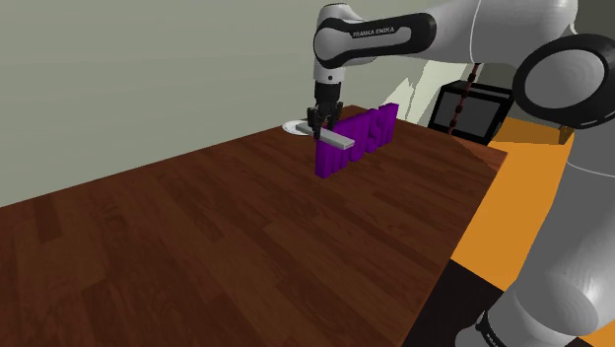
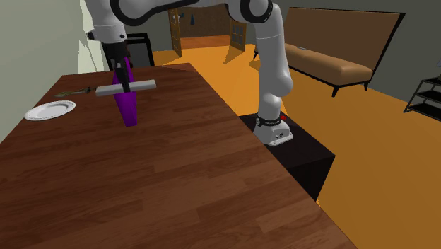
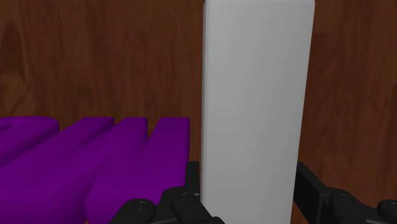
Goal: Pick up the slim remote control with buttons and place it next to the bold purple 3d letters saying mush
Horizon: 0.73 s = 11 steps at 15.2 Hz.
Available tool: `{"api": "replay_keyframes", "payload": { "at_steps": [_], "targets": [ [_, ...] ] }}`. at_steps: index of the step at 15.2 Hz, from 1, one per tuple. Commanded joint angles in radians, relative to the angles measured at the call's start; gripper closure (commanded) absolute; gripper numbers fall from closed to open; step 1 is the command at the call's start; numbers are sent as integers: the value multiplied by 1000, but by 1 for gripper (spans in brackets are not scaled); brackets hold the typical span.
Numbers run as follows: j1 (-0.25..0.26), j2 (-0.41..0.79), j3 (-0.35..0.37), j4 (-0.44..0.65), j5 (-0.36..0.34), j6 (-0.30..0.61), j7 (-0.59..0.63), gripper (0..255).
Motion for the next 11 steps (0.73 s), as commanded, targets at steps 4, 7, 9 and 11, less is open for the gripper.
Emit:
{"api": "replay_keyframes", "payload": {
  "at_steps": [4,7,9,11],
  "targets": [
    [-1,3,-1,-62,-2,66,2,255],
    [-2,7,-2,-98,-3,105,4,255],
    [-2,11,-2,-120,-4,131,5,255],
    [-2,15,-2,-141,-6,156,6,255]
  ]
}}
